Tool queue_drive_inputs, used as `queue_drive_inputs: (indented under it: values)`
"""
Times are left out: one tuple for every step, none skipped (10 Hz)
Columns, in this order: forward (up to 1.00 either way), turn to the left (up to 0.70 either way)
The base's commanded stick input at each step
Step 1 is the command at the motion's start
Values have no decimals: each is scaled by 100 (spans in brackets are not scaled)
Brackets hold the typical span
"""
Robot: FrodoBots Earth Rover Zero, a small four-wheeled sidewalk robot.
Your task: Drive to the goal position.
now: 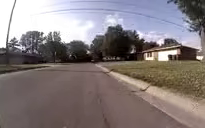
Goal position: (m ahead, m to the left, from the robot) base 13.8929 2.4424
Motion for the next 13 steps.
queue_drive_inputs:
  values:
    - [85, 0]
    - [85, 0]
    - [85, 0]
    - [85, 0]
    - [85, 0]
    - [85, 0]
    - [85, 0]
    - [85, 0]
    - [85, 0]
    - [85, 0]
    - [85, 0]
    - [85, 0]
    - [85, 0]
